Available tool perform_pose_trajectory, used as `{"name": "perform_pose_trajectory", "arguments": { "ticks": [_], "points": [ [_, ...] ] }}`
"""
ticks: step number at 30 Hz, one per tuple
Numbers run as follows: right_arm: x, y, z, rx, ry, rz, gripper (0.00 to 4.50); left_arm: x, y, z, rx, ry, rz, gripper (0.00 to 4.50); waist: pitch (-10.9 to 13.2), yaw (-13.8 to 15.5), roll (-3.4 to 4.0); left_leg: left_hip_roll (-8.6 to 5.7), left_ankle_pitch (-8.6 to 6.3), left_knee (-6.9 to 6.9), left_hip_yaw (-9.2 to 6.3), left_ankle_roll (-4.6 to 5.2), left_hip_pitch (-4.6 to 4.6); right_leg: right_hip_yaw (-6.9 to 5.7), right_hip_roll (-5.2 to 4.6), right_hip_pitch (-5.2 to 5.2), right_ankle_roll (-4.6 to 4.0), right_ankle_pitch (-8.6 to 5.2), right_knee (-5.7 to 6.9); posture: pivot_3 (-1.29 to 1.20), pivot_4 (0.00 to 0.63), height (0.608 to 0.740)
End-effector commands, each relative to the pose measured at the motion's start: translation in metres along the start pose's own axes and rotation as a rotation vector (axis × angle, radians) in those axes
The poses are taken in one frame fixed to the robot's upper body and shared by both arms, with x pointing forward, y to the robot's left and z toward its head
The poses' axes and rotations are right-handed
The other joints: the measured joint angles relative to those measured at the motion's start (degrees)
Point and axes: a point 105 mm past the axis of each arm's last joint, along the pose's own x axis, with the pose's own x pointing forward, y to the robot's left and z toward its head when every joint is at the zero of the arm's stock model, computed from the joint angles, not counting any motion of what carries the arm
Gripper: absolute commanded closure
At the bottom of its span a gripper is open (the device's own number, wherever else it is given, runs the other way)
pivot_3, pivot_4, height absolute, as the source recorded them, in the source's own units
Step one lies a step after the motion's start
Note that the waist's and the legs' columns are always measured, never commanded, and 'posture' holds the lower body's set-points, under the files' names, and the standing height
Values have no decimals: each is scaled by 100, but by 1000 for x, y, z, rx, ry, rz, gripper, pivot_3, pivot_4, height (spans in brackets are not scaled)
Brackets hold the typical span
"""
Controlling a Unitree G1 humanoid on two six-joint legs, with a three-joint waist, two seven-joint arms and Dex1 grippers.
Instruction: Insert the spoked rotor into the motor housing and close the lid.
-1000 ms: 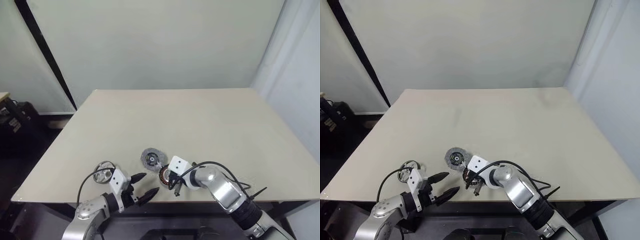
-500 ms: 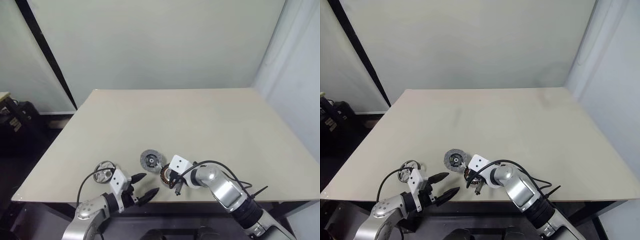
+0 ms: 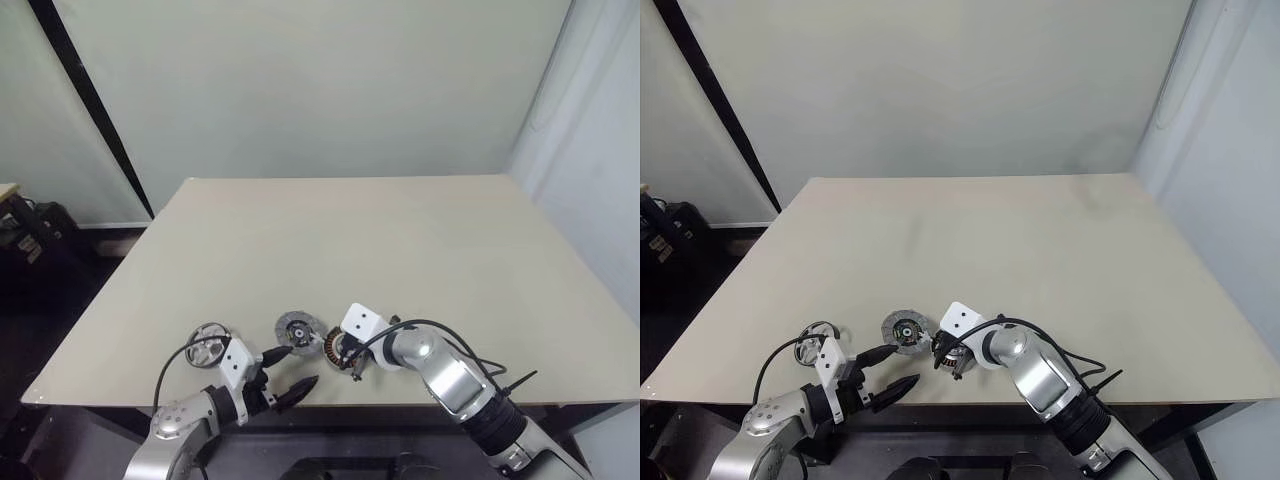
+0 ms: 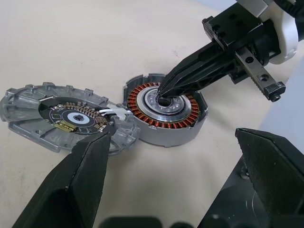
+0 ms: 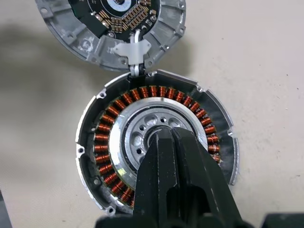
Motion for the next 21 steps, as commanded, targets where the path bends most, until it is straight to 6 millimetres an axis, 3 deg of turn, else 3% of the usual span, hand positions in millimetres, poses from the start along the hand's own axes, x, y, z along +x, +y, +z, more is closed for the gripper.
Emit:
{"name": "perform_pose_trajectory", "arguments": {
  "ticks": [1, 12, 15, 21],
  "points": [
    [-4, -8, 10, -16, -27, -35, 4476, 0, 0, 8, 30, -26, -11, 0, 0, 0, 0, 0, 0, 0, 0, 0, 0, 0, 0, 0, 0, 0, 0, 0, 0, 740],
    [-1, -6, 3, 16, -2, -30, 4476, 1, -1, 7, 28, -24, -13, 0, 0, -1, 0, 1, 0, 1, 0, 0, 1, 0, 1, 1, 0, 0, 0, 0, 0, 740],
    [-1, -6, 3, 21, -4, -36, 3912, 1, -2, 7, 30, -20, -15, 0, 0, 0, 0, 1, 0, 1, 0, 0, 1, 0, 0, 2, 0, 0, 0, 0, 0, 740],
    [0, -5, 3, 14, -1, -36, 1905, 1, -2, 6, 32, -15, -19, 0, -1, -1, 0, 0, 0, 1, 0, 0, 2, -1, 1, 2, 0, 0, 0, 0, 0, 740]
  ]
}}
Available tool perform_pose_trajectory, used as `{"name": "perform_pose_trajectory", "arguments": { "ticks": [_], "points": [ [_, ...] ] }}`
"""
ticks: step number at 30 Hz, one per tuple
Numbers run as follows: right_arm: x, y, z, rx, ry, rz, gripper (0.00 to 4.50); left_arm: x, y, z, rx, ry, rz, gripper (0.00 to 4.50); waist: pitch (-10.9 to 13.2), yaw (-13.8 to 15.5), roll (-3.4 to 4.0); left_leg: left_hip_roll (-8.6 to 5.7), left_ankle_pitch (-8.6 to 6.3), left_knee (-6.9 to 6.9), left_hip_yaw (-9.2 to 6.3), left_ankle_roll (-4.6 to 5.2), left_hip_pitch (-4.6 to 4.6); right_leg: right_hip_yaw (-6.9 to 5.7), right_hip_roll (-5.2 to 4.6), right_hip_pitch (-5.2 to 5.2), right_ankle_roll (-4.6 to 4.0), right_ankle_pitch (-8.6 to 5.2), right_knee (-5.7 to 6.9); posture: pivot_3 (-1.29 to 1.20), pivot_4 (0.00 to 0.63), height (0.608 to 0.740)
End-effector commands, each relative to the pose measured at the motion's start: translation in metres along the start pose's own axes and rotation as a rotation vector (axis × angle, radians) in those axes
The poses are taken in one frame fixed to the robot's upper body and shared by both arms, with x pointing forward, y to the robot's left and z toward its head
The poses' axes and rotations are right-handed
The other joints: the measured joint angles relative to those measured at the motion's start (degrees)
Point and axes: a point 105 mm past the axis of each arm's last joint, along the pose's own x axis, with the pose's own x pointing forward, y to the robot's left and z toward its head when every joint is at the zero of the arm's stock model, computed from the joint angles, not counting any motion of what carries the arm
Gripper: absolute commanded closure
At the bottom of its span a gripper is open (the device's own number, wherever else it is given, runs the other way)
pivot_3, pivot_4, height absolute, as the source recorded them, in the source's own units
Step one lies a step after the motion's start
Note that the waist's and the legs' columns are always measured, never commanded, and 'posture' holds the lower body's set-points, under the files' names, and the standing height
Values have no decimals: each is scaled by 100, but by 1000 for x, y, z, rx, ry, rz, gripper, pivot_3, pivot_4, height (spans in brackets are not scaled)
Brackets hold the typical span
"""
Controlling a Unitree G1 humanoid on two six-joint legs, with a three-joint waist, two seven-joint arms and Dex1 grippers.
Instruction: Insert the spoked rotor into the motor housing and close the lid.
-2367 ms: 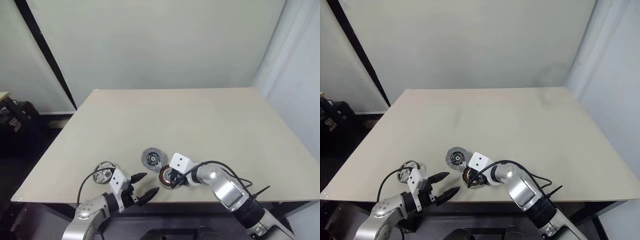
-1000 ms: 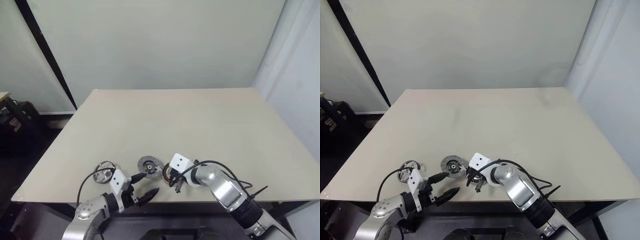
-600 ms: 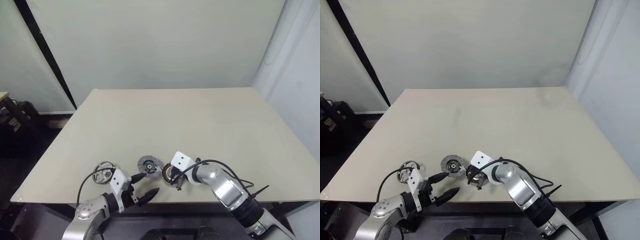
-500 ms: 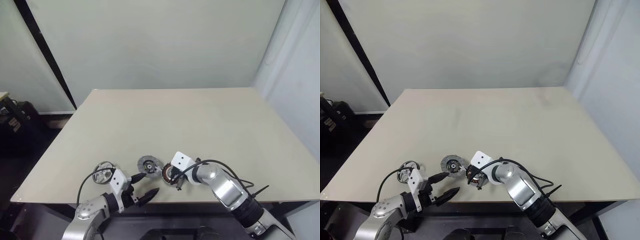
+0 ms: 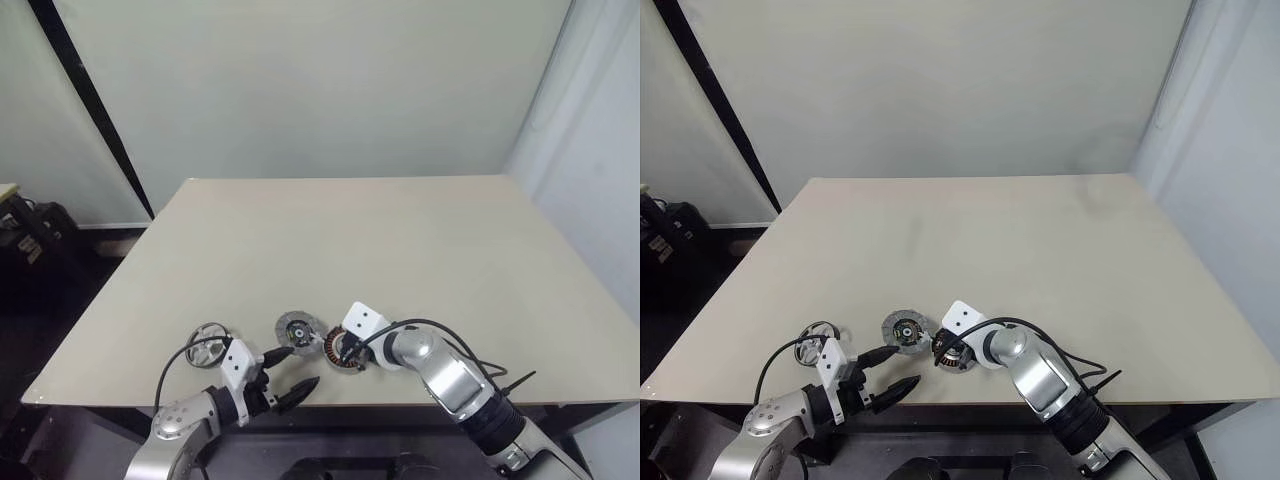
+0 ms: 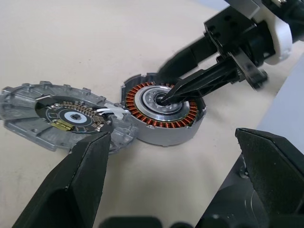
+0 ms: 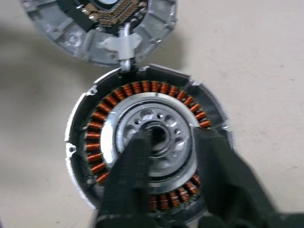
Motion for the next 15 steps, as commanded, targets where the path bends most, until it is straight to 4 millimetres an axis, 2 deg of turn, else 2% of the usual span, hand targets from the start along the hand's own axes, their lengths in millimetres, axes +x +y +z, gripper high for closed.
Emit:
{"name": "perform_pose_trajectory", "arguments": {
  "ticks": [1, 2, 10, 13, 15],
  "points": [
    [0, 0, 5, -19, -10, -7, 1535, 1, -1, 7, 33, -19, -13, 0, 0, 0, 0, 0, 0, 0, 0, 0, 0, 0, 0, 0, 0, 0, 0, 0, 0, 740],
    [0, 0, 4, -20, -7, -6, 1224, 1, -1, 7, 33, -21, -13, 0, 0, 0, 0, 0, 0, -1, 0, 0, 0, 0, 0, 0, 0, 0, 0, 0, 0, 740],
    [0, 2, 2, -10, 1, 9, 1224, 1, -1, 8, 34, -26, -11, 0, 0, -4, 0, 0, -5, -1, 1, 3, 1, 1, 0, 0, 0, 0, 0, 0, 0, 740],
    [0, 4, 2, 1, 1, 23, 1795, 1, -1, 8, 34, -27, -10, 0, 0, -4, 0, 0, -5, -1, 0, 3, 1, 0, 0, 0, 0, 0, 0, 0, 0, 740],
    [0, 5, 2, 6, 2, 28, 2499, 1, -1, 7, 34, -28, -10, 0, 0, -4, 0, 0, -4, -1, 0, 3, 2, 0, 0, 0, 0, 0, 0, 0, 0, 740]
  ]
}}
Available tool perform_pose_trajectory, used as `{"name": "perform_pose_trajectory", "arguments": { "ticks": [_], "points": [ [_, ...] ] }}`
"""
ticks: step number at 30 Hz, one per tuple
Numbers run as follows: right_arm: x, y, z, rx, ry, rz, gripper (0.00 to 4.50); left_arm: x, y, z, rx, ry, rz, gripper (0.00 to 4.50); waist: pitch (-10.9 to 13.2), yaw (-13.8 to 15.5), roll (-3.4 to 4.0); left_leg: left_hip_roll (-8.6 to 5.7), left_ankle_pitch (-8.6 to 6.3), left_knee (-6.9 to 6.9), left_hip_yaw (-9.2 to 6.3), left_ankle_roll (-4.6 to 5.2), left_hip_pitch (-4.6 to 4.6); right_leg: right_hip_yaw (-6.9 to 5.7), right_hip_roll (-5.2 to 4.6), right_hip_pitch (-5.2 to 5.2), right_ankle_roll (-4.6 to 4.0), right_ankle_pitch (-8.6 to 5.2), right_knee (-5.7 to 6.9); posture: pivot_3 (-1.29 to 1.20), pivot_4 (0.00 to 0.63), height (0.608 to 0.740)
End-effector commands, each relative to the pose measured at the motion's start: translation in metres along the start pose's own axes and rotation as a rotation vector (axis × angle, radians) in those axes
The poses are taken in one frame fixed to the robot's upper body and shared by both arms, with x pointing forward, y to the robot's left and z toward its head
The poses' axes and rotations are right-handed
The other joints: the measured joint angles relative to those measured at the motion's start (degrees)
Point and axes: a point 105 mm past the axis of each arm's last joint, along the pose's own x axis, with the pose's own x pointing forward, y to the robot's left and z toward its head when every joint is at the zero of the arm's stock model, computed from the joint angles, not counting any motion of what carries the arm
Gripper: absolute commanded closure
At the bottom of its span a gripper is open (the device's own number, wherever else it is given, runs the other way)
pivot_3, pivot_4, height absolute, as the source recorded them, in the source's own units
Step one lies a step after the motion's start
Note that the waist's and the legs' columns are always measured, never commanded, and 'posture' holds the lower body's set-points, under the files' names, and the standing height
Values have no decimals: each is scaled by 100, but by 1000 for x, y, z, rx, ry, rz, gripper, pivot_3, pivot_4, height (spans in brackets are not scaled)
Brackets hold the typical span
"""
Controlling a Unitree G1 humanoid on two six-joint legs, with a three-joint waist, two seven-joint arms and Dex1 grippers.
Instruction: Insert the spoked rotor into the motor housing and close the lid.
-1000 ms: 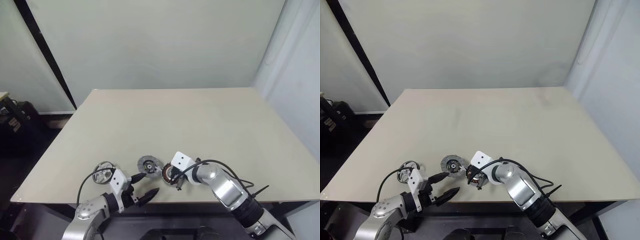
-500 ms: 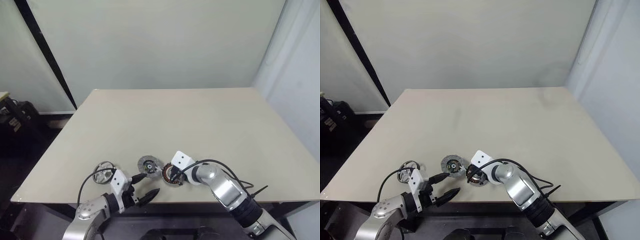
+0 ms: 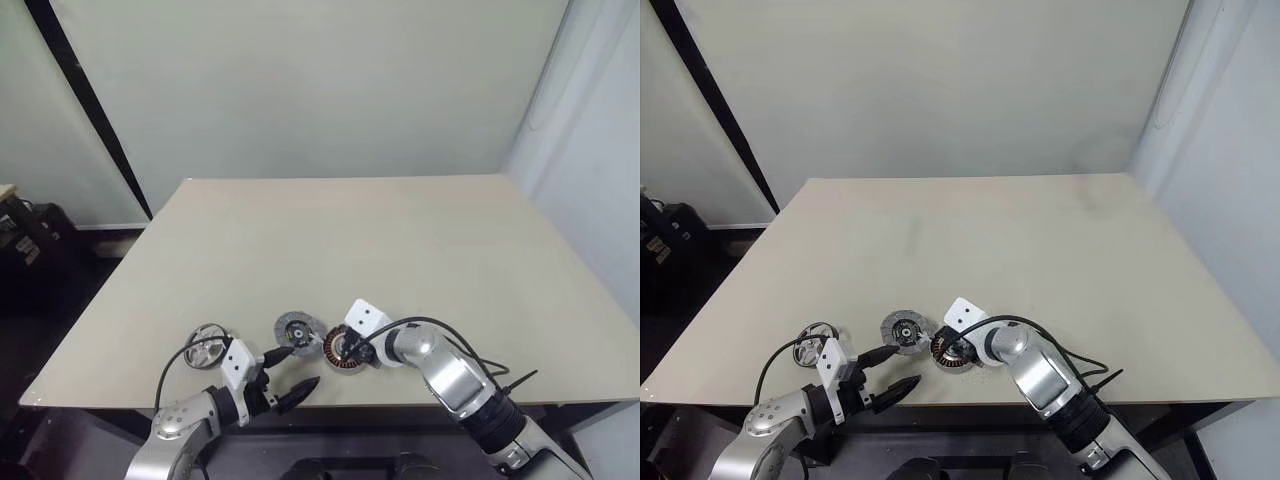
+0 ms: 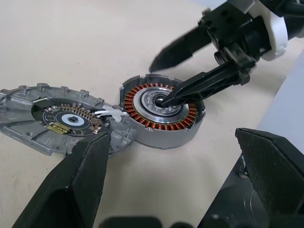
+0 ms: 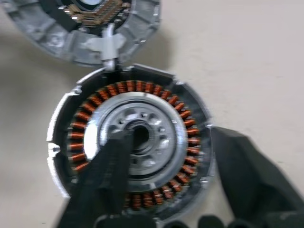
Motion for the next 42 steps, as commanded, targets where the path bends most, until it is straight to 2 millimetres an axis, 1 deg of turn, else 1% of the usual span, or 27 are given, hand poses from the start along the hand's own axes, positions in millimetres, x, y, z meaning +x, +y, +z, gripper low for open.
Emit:
{"name": "perform_pose_trajectory", "arguments": {
  "ticks": [1, 5, 6, 11, 20, 29, 34, 42],
  "points": [
    [0, 5, 2, 1, -1, 26, 2835, 1, -1, 7, 30, -24, -9, 0, 0, 0, 0, 0, 0, 0, 0, 0, 0, 0, 0, 0, 0, 0, 0, 0, 0, 740],
    [0, 6, 2, 8, 1, 34, 4298, 1, -1, 7, 30, -24, -7, 0, 0, 1, 0, 0, 0, 4, 1, 0, 0, 0, 0, 2, 0, 0, 0, 0, 0, 740],
    [0, 6, 2, 9, 0, 34, 4452, 1, -1, 7, 30, -24, -8, 0, 0, 2, 0, 0, 0, 4, 1, 0, 0, 0, 0, 2, 0, 0, 0, 0, 0, 740],
    [-1, 6, 4, 17, -7, 37, 4452, 1, -1, 7, 30, -24, -8, 0, 0, 0, 0, 1, 0, 4, 1, 0, 1, 0, 1, 3, 0, 0, 0, 0, 0, 740],
    [-5, 4, 19, 91, -64, 56, 4452, 0, -1, 6, 30, -20, -9, 0, 0, 0, 0, 1, 0, 3, 0, 0, -1, 0, 1, 1, 0, 0, 0, 0, 0, 740],
    [-7, 4, 21, 71, -41, 60, 4452, 0, -1, 6, 28, -19, -11, 0, 0, -2, 0, 0, -1, 1, 0, 0, -2, 0, 1, -1, 0, 0, 0, 0, 0, 740],
    [-8, 4, 30, 99, -77, 69, 4452, 1, -2, 5, 27, -19, -13, 0, 0, -11, 0, 1, -1, 1, 0, 0, -2, 0, 1, -1, 0, 0, 0, 0, 0, 740],
    [-12, 4, 37, 149, -109, 84, 4452, 1, -3, 5, 26, -17, -17, 0, 0, -20, 1, 2, 0, 2, -1, 0, -2, 0, 2, -1, 0, 0, 0, 0, 0, 740]
  ]
}}
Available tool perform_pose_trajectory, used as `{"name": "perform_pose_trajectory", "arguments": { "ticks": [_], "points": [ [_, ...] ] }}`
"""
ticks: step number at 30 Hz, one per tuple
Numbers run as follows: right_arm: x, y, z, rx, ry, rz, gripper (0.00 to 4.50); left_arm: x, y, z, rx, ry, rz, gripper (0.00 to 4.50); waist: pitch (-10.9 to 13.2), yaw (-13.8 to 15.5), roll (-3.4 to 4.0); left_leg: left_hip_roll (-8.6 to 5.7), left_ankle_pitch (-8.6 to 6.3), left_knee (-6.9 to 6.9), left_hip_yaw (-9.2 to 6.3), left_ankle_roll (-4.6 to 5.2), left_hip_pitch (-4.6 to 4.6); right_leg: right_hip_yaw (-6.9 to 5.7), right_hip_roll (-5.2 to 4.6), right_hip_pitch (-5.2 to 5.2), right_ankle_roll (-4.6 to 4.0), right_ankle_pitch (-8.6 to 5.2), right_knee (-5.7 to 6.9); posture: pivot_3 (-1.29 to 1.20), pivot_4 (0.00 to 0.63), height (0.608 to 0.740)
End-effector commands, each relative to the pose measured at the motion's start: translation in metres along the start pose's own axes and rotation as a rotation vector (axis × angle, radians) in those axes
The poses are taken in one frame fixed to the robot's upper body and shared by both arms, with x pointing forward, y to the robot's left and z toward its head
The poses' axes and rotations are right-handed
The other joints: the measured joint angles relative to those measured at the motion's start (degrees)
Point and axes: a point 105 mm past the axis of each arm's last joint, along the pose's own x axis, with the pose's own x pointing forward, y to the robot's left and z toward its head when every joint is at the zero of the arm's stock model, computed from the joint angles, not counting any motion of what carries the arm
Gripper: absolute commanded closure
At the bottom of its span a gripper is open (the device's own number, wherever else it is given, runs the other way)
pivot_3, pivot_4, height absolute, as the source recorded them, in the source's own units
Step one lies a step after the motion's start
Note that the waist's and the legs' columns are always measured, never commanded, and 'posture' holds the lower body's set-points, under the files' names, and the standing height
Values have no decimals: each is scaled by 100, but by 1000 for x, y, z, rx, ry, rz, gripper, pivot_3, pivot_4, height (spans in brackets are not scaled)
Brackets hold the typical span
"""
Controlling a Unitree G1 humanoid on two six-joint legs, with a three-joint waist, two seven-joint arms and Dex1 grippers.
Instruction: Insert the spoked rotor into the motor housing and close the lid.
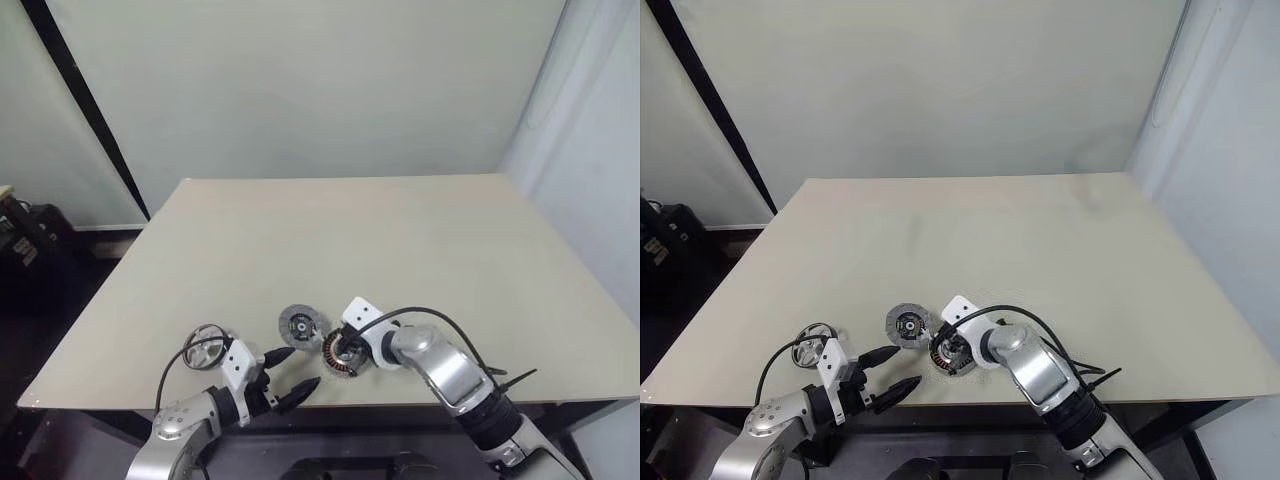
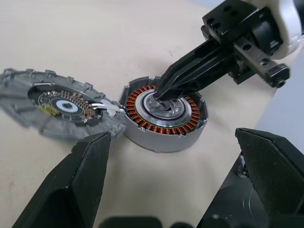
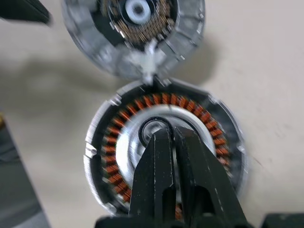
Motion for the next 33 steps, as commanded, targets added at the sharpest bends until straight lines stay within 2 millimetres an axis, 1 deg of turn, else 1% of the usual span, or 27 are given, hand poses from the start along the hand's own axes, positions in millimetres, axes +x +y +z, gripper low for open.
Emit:
{"name": "perform_pose_trajectory", "arguments": {
  "ticks": [1, 9, 33],
  "points": [
    [-9, -3, 23, -7, -82, -8, 4452, 1, -2, 6, 28, -17, -14, 0, 0, 2, 0, 0, 0, 0, 1, 0, 0, 0, 0, 0, 0, 0, 0, 0, 0, 740],
    [-10, -10, 15, -84, -27, -49, 4452, 1, -2, 6, 27, -17, -16, 0, 0, 4, 0, -1, 0, 1, 1, 0, 0, 0, 0, 0, 0, 0, 0, 0, 0, 740],
    [-8, -14, 4, -127, 32, -62, 4452, 1, -3, 5, 25, -19, -14, 0, 0, 1, 0, -1, 0, 1, 1, 0, 0, 0, 0, 0, 0, 0, 0, 0, 0, 740]
  ]
}}
